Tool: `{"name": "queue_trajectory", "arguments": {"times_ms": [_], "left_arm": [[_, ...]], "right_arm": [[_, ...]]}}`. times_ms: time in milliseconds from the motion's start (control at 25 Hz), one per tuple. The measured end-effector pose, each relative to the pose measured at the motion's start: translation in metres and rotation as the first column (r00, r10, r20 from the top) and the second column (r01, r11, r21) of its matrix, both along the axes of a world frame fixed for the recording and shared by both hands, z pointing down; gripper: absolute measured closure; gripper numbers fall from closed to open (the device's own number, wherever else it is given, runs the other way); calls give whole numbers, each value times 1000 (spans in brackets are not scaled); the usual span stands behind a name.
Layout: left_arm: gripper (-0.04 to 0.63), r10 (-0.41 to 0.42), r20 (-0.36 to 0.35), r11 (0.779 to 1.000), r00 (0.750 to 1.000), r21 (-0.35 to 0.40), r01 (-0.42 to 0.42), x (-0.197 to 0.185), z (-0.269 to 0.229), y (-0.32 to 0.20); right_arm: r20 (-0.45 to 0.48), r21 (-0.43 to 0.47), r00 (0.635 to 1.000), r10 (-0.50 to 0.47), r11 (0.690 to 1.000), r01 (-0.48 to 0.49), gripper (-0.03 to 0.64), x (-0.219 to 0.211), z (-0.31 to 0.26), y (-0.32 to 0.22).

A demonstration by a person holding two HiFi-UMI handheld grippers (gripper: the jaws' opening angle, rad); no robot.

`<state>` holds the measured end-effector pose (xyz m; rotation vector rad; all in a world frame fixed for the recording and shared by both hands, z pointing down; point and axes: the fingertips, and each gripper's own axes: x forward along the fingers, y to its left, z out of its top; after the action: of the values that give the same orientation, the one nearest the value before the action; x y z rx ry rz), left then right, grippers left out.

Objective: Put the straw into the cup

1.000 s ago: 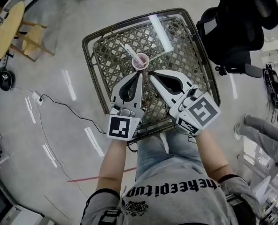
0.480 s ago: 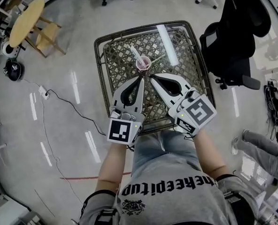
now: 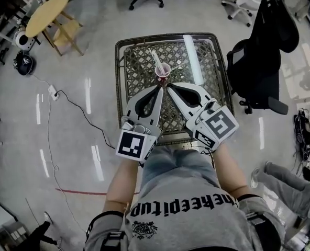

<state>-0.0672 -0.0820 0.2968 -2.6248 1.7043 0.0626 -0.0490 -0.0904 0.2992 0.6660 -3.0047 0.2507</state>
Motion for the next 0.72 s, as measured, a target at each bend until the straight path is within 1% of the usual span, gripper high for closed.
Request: {"name": "queue_trajectory", "arguments": {"times_ms": [240, 480, 720], "left_arm": [[568, -46, -1, 999, 999, 7, 46, -2, -14, 16], [568, -91, 1, 996, 996, 7, 91, 6, -25, 27], [568, -110, 7, 994, 994, 16, 110, 15, -34, 42]], "right_arm": [[9, 28, 999, -53, 998, 53, 607, -1, -9, 18], [14, 52, 994, -107, 993, 106, 607, 5, -18, 29], [17, 80, 991, -135, 988, 133, 607, 10, -29, 42]]}}
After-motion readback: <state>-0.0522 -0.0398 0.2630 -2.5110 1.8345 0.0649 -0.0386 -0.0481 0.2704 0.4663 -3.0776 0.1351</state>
